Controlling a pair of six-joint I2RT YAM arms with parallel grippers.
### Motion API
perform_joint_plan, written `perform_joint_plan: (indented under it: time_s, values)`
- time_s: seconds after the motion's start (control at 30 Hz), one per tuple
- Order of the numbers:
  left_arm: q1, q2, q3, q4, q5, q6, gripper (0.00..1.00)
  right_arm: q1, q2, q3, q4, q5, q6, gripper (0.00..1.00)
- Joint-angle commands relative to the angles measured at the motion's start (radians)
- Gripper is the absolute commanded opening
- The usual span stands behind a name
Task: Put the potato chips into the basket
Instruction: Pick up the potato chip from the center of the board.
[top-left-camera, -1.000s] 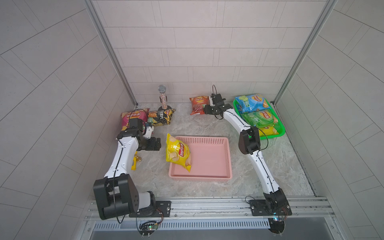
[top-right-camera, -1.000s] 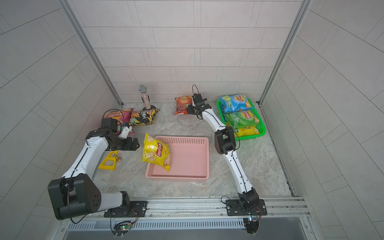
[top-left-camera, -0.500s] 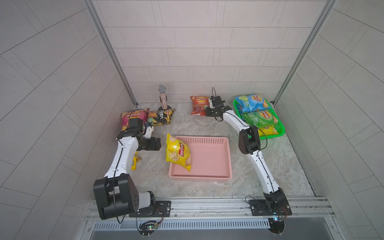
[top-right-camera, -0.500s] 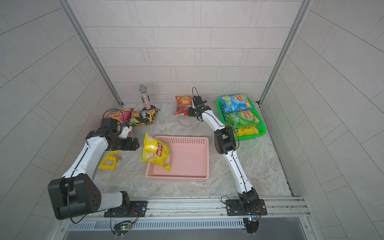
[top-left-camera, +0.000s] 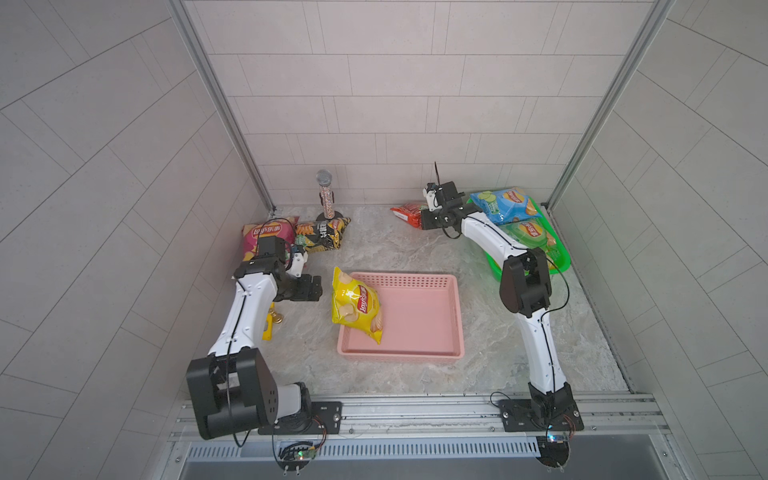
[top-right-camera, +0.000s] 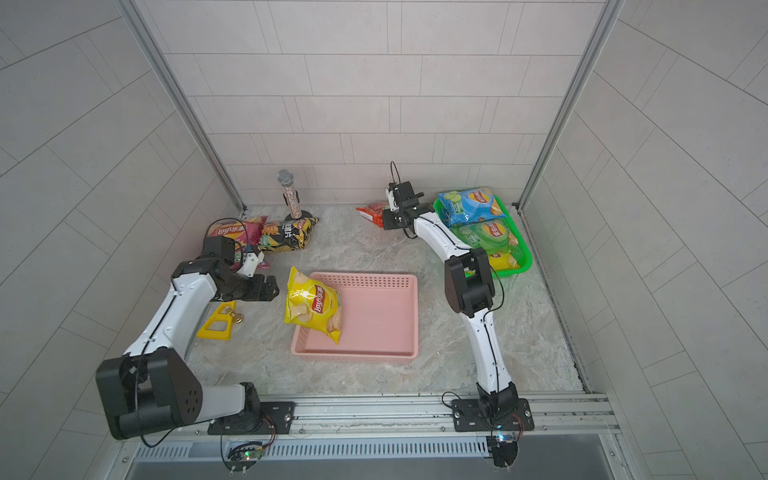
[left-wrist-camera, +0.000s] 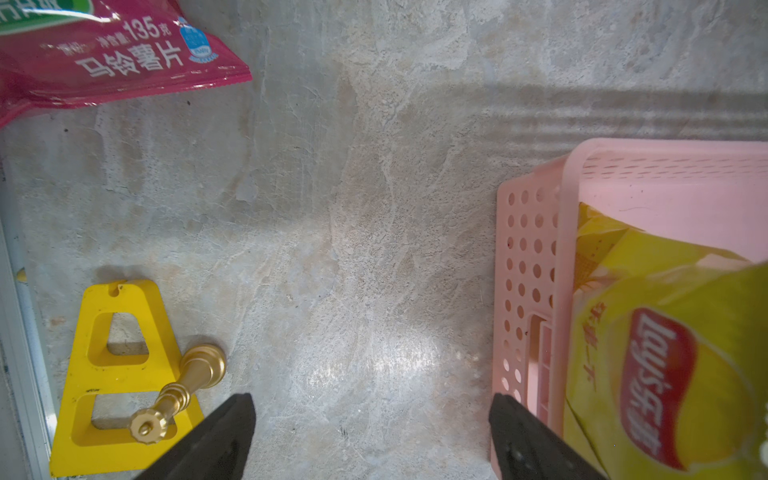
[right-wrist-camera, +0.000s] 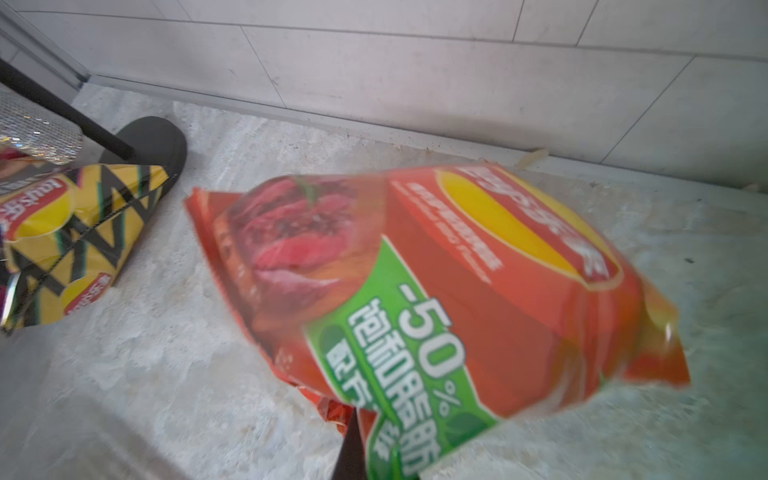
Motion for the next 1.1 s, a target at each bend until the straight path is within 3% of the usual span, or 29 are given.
perform_joint_plan:
  time_s: [0.0, 0.27, 0.4, 0.53, 0.7, 0.83, 1.07]
  values:
    - [0.001, -0.022, 0.005, -0.006, -0.003, 0.004, 0.95, 0.0, -0.131, -0.08, 0.04, -0.026, -0.044, 0.0]
    - [0.001, -0.04, 0.057, -0.036, 0.003, 0.019, 0.95, 0.004, -0.355, -0.249, 0.038, -0.151, -0.025, 0.0]
    - [0.001, -0.051, 0.106, -0.068, 0.003, 0.04, 0.95, 0.024, -0.457, -0.305, 0.015, -0.308, -0.037, 0.0]
    - [0.0, -0.063, 0.143, -0.102, 0.019, 0.051, 0.95, 0.101, -0.563, -0.352, -0.098, -0.415, -0.204, 0.0]
    - [0.001, -0.089, 0.164, -0.108, 0.053, 0.05, 0.96, 0.23, -0.712, -0.468, -0.227, -0.325, -0.464, 0.0]
    - [0.0, -0.1, 0.191, -0.124, 0.069, 0.047, 0.96, 0.277, -0.873, -0.642, -0.145, -0.285, -0.56, 0.0]
    - [0.001, -0.083, 0.31, -0.221, 0.175, 0.048, 0.96, 0.287, -1.113, -0.868, -0.021, -0.433, -0.754, 0.0]
